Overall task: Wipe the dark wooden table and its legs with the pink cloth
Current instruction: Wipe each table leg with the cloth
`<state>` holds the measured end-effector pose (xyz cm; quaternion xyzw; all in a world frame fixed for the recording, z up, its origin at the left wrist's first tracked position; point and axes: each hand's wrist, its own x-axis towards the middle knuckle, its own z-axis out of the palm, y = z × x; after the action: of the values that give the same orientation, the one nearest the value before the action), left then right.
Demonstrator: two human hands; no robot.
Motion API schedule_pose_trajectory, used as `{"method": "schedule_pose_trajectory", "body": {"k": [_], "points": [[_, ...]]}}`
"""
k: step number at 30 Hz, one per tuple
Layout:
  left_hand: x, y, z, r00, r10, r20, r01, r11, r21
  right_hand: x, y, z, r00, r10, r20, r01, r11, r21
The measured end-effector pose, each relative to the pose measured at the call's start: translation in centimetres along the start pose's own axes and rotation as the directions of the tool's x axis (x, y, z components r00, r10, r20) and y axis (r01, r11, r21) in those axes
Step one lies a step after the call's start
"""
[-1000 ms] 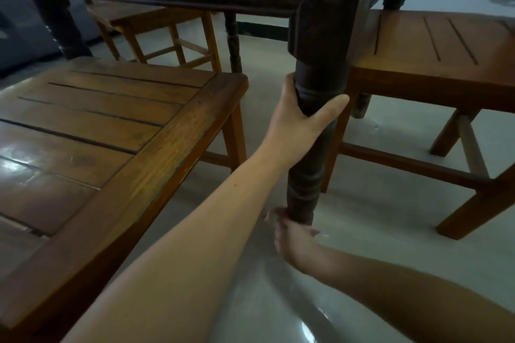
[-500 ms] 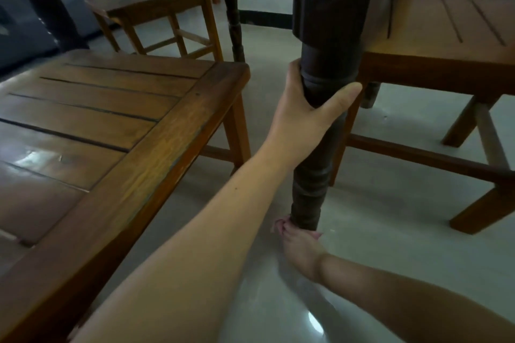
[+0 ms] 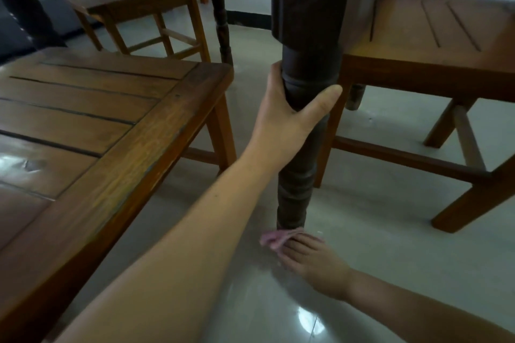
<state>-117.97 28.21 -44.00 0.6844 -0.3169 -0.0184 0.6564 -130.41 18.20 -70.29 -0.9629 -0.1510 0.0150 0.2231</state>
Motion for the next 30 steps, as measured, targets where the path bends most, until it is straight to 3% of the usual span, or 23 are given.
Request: {"method": "schedule_pose_trajectory", "body": {"k": [1,2,4,5,6,8,13,14,16,19,20,21,24,25,30], "points": [[-0.1,-0.1,0.1,1.000,0.006,-0.001,-0.006,1.000,-0.003,-0.7,-0.6,-1.6,0.991,0.062,-0.119,-0.050,0.993,0.104],[-0.1,-0.1,0.1,1.000,0.010,0.002,-0.010,1.000,-0.011,-1.5,-1.2,-2.9,0.952,0.261,-0.163,-0.187,0.912,0.365],[-0.1,-0.1,0.1,1.000,0.018,0.007,-0.018,1.000,-0.025,-1.6,-1.1,-3.0,0.695,0.684,-0.221,-0.254,0.521,0.815],[-0.1,0.0,0.1,1.000,0.018,0.010,-0.018,1.000,-0.026,-0.6,-0.8,-2.9,0.541,0.833,-0.120,-0.267,0.305,0.914],[-0.2,0.2,0.2,1.000,0.016,0.012,-0.015,0.999,-0.028,0.6,-1.2,-2.9,0.455,0.890,0.022,-0.224,0.091,0.970],[-0.3,0.3,0.2,1.000,0.016,0.017,-0.016,0.999,-0.034,3.5,-2.4,-2.3,0.416,0.862,0.290,-0.143,-0.253,0.957],[-0.3,0.7,0.1,0.999,-0.012,0.041,0.013,1.000,-0.026,7.0,-2.9,-1.2,0.363,0.776,0.515,0.020,-0.559,0.829],[-0.3,0.7,0.0,0.999,-0.017,0.041,0.018,1.000,-0.023,7.4,-3.4,-2.6,0.354,0.771,0.529,0.056,-0.582,0.811],[-0.2,0.6,0.0,0.999,-0.023,0.036,0.024,0.999,-0.028,8.1,-4.0,-5.7,0.408,0.819,0.403,0.108,-0.482,0.870],[-0.2,0.5,0.1,0.999,-0.020,0.025,0.021,0.999,-0.035,8.8,-5.3,-9.1,0.459,0.888,0.032,0.113,-0.094,0.989],[-0.2,0.5,0.2,1.000,-0.021,0.018,0.022,0.999,-0.036,8.7,-5.8,-9.5,0.462,0.887,-0.019,0.101,-0.031,0.994],[-0.2,0.6,0.2,1.000,-0.024,0.015,0.025,0.999,-0.038,8.5,-5.6,-8.8,0.470,0.883,-0.007,0.084,-0.037,0.996],[-0.3,0.7,0.2,0.999,-0.031,0.022,0.032,0.999,-0.037,7.7,-5.7,-6.8,0.415,0.885,0.213,0.032,-0.248,0.968],[-0.3,0.7,0.2,0.999,-0.037,0.022,0.037,0.999,-0.029,7.4,-6.0,-6.8,0.411,0.882,0.231,0.051,-0.275,0.960],[-0.2,0.6,0.3,0.999,-0.052,-0.012,0.051,0.998,-0.022,7.0,-8.3,-13.7,0.536,0.842,-0.057,0.238,-0.085,0.968]]}}
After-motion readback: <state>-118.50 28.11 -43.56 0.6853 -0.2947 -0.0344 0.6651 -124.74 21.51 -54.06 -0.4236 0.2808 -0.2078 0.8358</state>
